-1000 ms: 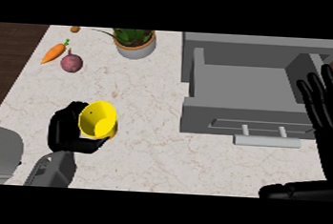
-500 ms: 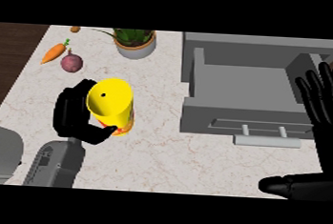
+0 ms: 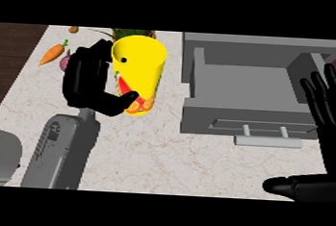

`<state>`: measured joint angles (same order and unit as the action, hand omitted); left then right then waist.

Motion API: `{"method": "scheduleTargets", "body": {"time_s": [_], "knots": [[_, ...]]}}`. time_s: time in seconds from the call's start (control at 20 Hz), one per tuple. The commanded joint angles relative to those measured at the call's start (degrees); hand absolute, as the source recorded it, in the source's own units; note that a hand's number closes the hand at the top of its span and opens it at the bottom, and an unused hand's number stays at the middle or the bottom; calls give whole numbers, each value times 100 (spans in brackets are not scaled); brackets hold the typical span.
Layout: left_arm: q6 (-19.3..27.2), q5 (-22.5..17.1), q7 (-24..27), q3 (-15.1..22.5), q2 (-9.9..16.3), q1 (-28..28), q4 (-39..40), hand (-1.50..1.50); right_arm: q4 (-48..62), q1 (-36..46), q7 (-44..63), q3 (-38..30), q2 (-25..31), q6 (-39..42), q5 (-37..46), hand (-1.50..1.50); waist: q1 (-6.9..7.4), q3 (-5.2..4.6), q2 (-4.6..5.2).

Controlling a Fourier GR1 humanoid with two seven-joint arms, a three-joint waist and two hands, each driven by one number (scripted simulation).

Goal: Pick up the cup, place it into the drawer and close the drawer

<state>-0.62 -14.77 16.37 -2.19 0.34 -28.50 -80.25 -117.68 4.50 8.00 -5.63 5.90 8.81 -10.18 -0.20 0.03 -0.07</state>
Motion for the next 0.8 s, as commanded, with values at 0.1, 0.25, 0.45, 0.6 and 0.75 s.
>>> {"method": "scheduleTargets", "body": {"time_s": [0.1,0.25,0.45,0.6,0.75], "knots": [[589,126,-641,20,-32,-1008,145,150,-352,-88,314,83,3,-80,51,-150,-27,-3,6],[1166,371,-944,541,-33,-1225,-86,150,280,231,-27,-94,42,-12,9,-150,-9,0,7],[1446,249,-521,828,-31,-1687,804,150,-222,56,203,292,-177,-235,302,-150,-62,-3,12],[867,311,-595,76,102,-2297,1448,150,-271,251,539,89,31,-179,52,-150,-48,-4,16],[1389,310,-795,545,-32,-2550,1676,150,130,39,-5,188,-120,-92,247,-150,-47,-1,15]]}}
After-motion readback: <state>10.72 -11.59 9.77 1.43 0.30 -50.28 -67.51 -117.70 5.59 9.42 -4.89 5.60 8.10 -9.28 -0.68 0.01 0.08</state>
